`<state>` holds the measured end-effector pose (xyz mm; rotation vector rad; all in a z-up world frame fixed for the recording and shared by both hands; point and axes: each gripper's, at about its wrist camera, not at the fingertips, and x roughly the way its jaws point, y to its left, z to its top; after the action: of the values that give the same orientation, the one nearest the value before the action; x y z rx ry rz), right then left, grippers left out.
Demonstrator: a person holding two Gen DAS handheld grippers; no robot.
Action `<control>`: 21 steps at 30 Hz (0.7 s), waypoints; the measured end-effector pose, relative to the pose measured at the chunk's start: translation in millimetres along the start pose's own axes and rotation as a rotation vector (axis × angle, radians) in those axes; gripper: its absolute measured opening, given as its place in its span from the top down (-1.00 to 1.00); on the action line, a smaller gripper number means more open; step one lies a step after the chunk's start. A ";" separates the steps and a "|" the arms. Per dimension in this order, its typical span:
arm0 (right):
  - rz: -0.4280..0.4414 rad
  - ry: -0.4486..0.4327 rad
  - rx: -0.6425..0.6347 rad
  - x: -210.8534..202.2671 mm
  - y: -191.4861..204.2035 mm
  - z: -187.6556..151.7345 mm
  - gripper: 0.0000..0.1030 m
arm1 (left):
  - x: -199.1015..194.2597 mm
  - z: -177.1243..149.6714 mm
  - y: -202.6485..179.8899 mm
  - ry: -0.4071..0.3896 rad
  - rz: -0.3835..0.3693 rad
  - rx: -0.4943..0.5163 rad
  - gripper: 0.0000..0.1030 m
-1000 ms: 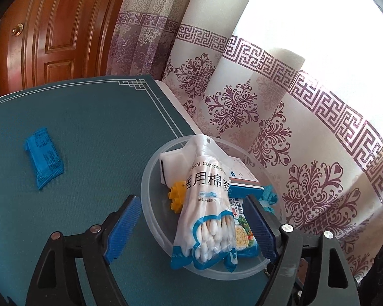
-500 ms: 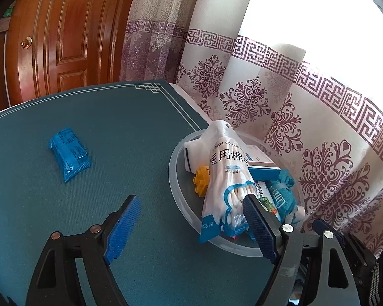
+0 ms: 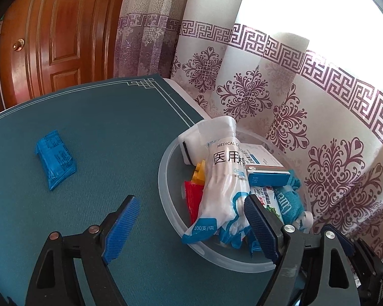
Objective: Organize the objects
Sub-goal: 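Open the left gripper to drop the swab bag into the bowl, then move the left gripper to the white sponge block and grasp it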
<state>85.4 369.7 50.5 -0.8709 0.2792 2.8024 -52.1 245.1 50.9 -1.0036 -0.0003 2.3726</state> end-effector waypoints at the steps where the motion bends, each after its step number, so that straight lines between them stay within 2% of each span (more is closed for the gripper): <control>1: 0.000 0.002 0.001 0.4 0.0 -0.1 -0.28 | -1.0 -0.2 1.0 0.001 -0.001 -0.005 -0.74; 11: 0.006 -0.007 0.013 -4.6 0.9 0.9 -0.30 | -17.2 -2.4 10.4 -0.024 0.049 -0.021 -0.94; 21: 0.048 -0.020 0.005 -12.3 14.0 2.1 -0.41 | -31.0 -11.4 28.5 -0.037 0.179 -0.013 -0.99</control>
<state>90.9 355.2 61.0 -0.8460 0.3076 2.8521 -41.1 203.4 57.3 -1.0024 0.0634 2.5564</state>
